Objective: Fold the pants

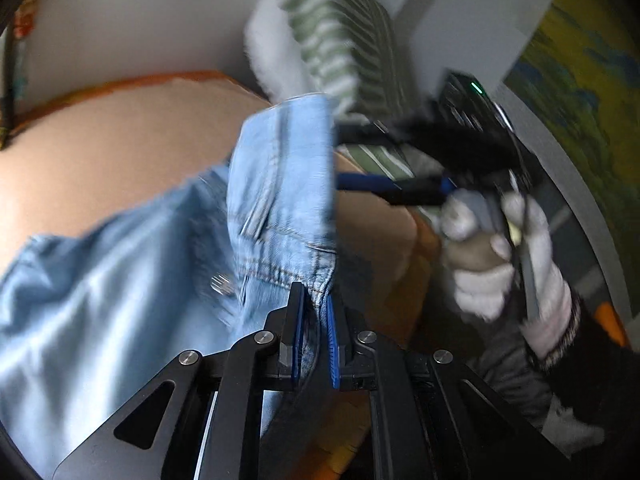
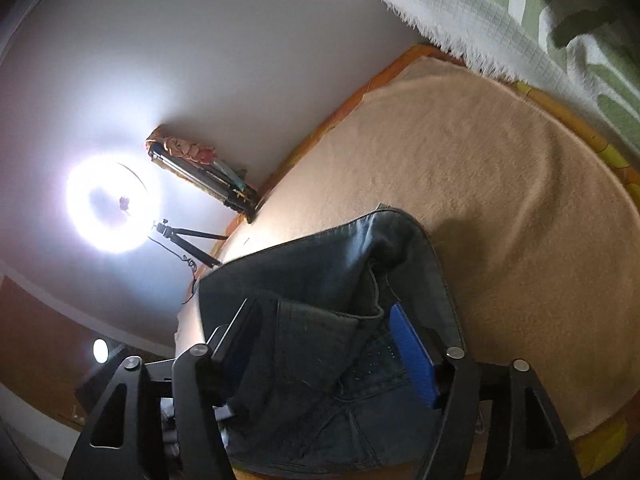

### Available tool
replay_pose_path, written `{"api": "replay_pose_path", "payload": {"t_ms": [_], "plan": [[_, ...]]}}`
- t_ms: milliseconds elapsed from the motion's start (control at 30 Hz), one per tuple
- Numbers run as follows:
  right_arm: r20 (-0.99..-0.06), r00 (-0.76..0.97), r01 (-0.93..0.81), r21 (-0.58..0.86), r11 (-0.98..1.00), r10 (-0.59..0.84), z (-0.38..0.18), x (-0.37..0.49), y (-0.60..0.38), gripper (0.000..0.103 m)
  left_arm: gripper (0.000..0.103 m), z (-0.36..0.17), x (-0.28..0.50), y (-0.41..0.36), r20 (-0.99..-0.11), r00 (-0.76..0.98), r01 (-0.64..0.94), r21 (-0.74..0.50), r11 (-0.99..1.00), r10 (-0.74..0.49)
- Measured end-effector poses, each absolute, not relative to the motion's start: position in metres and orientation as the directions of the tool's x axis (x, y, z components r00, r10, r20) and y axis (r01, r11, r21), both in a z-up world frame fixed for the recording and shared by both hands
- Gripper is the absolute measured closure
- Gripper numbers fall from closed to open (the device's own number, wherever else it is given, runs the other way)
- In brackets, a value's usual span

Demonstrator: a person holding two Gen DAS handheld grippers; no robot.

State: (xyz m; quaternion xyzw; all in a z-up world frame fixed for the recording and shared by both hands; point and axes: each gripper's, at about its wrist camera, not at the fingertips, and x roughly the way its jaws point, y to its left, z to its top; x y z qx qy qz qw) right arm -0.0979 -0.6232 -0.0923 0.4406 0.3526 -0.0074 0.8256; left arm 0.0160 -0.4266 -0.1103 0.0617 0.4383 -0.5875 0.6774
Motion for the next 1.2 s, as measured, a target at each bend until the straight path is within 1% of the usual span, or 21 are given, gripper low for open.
{"api": "replay_pose_path", "payload": {"t_ms": [33, 167, 233, 300, 367, 400, 467, 567, 600, 633, 667, 700, 733, 767, 800, 833, 900, 1000, 1067, 1133, 1200], "plan": [[-0.587, 0.744, 0.321, 0.733, 0.599, 0.319, -0.097, -0.095, -0.624, 0.027, 0.095, -0.113, 0.011, -0.43, -0.674, -0.085, 0.855, -0.428, 0.294, -0.734], [-0.551, 0.728, 0.313, 0.797, 0.517, 0.408, -0.114, -0.089, -0.632, 0.026, 0.094, -0.123, -0.006, -0.44, -0.708, -0.126, 0.873, -0.412, 0.262, -0.694], [-0.533, 0.736, 0.31, 0.813, 0.493, 0.417, -0.117, -0.092, -0.637, 0.026, 0.093, -0.123, -0.014, -0.441, -0.722, -0.134, 0.888, -0.392, 0.242, -0.679], [-0.506, 0.757, 0.302, 0.832, 0.465, 0.414, -0.118, -0.1, -0.645, 0.026, 0.088, -0.121, -0.019, -0.435, -0.732, -0.129, 0.898, -0.372, 0.234, -0.669], [-0.502, 0.762, 0.299, 0.833, 0.466, 0.409, -0.118, -0.104, -0.649, 0.026, 0.088, -0.117, -0.019, -0.428, -0.738, -0.121, 0.898, -0.367, 0.244, -0.664], [-0.509, 0.757, 0.302, 0.828, 0.472, 0.409, -0.119, -0.105, -0.649, 0.026, 0.088, -0.115, -0.018, -0.422, -0.737, -0.117, 0.894, -0.37, 0.253, -0.666], [-0.557, 0.726, 0.323, 0.793, 0.516, 0.402, -0.12, -0.101, -0.643, 0.026, 0.088, -0.108, -0.015, -0.411, -0.731, -0.098, 0.887, -0.372, 0.274, -0.675], [-0.636, 0.674, 0.351, 0.723, 0.595, 0.375, -0.123, -0.092, -0.631, 0.029, 0.081, -0.095, -0.003, -0.383, -0.728, -0.026, 0.877, -0.346, 0.334, -0.685], [-0.66, 0.655, 0.355, 0.699, 0.62, 0.369, -0.124, -0.088, -0.625, 0.034, 0.081, -0.089, 0.002, -0.37, -0.729, 0.017, 0.873, -0.323, 0.366, -0.684], [-0.681, 0.639, 0.361, 0.677, 0.641, 0.358, -0.125, -0.085, -0.621, 0.043, 0.081, -0.084, 0.008, -0.356, -0.732, 0.065, 0.867, -0.295, 0.401, -0.679], [-0.713, 0.618, 0.373, 0.638, 0.673, 0.333, -0.126, -0.081, -0.616, 0.05, 0.081, -0.079, 0.009, -0.346, -0.734, 0.099, 0.861, -0.276, 0.427, -0.672], [-0.728, 0.607, 0.379, 0.618, 0.689, 0.319, -0.127, -0.081, -0.613, 0.066, 0.081, -0.076, 0.017, -0.327, -0.734, 0.144, 0.847, -0.256, 0.467, -0.663], [-0.744, 0.598, 0.386, 0.594, 0.706, 0.299, -0.127, -0.08, -0.61, 0.075, 0.081, -0.073, 0.025, -0.312, -0.734, 0.178, 0.828, -0.249, 0.503, -0.655], [-0.756, 0.593, 0.394, 0.573, 0.719, 0.278, -0.126, -0.08, -0.608, 0.081, 0.081, -0.072, 0.028, -0.302, -0.735, 0.199, 0.812, -0.246, 0.528, -0.648], [-0.761, 0.592, 0.395, 0.562, 0.727, 0.266, -0.125, -0.08, -0.606, 0.09, 0.081, -0.071, 0.035, -0.289, -0.735, 0.231, 0.79, -0.242, 0.563, -0.638], [-0.765, 0.594, 0.389, 0.543, 0.744, 0.248, -0.12, -0.081, -0.603, 0.096, 0.081, -0.071, 0.039, -0.277, -0.735, 0.253, 0.772, -0.238, 0.59, -0.629], [-0.781, 0.596, 0.396, 0.488, 0.778, 0.187, -0.111, -0.084, -0.599, 0.101, 0.081, -0.078, 0.047, -0.251, -0.739, 0.28, 0.732, -0.248, 0.634, -0.613], [-0.843, 0.537, 0.466, 0.331, 0.821, 0.035, -0.107, -0.091, -0.603, 0.102, 0.081, -0.093, 0.046, -0.24, -0.754, 0.266, 0.705, -0.272, 0.654, -0.601], [-0.849, 0.527, 0.476, 0.333, 0.814, 0.039, -0.11, -0.093, -0.605, 0.102, 0.081, -0.104, 0.04, -0.244, -0.761, 0.244, 0.711, -0.281, 0.644, -0.601], [-0.851, 0.525, 0.485, 0.292, 0.824, -0.008, -0.103, -0.092, -0.602, 0.088, 0.081, -0.114, 0.031, -0.254, -0.771, 0.195, 0.734, -0.296, 0.611, -0.607], [-0.826, 0.559, 0.465, 0.239, 0.852, -0.074, -0.086, -0.092, -0.594, 0.074, 0.081, -0.121, 0.02, -0.26, -0.778, 0.16, 0.761, -0.295, 0.578, -0.607]]}}
